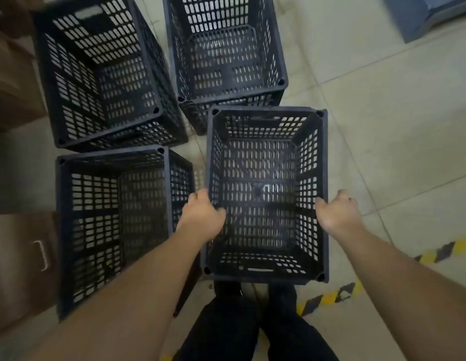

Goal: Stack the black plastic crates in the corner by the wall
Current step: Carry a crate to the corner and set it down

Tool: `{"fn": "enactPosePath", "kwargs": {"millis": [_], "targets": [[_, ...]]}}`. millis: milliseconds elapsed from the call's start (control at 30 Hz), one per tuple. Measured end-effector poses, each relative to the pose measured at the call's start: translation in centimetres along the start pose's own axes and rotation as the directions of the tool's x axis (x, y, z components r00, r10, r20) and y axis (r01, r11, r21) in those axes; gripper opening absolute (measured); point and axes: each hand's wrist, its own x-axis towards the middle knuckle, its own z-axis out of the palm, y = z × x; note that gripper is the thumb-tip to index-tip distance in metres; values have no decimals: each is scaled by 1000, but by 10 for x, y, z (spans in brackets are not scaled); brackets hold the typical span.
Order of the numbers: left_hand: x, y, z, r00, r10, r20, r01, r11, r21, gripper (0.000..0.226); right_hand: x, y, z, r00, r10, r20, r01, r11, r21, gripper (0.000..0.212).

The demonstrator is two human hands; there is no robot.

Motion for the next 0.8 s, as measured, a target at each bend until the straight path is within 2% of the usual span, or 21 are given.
{"fn": "enactPosePath", "kwargs": {"millis": [167, 267, 433, 600, 800], "targets": [[47, 2, 18, 994, -95, -57, 91, 993, -78, 76, 48, 3, 24, 1000, 27, -3, -27, 998, 58, 57], [58, 3, 26, 991, -126, -44, 120, 986, -118, 78, 55, 4, 32, 1000, 8, 24, -12, 989, 149, 45], [65, 3, 23, 978, -208, -32, 184, 921, -342, 80, 57, 3, 33, 998, 33, 49, -43, 974, 223, 45], [39, 4, 14, 982, -188, -9, 168, 897, -409, 56, 36, 8, 11, 990, 106, 93, -132, 933, 336, 38], [-25, 4, -7, 989, -142, 36, 144, 902, -408, 51, -18, 21, -35, 981, 168, 98, -191, 925, 328, 19]]}}
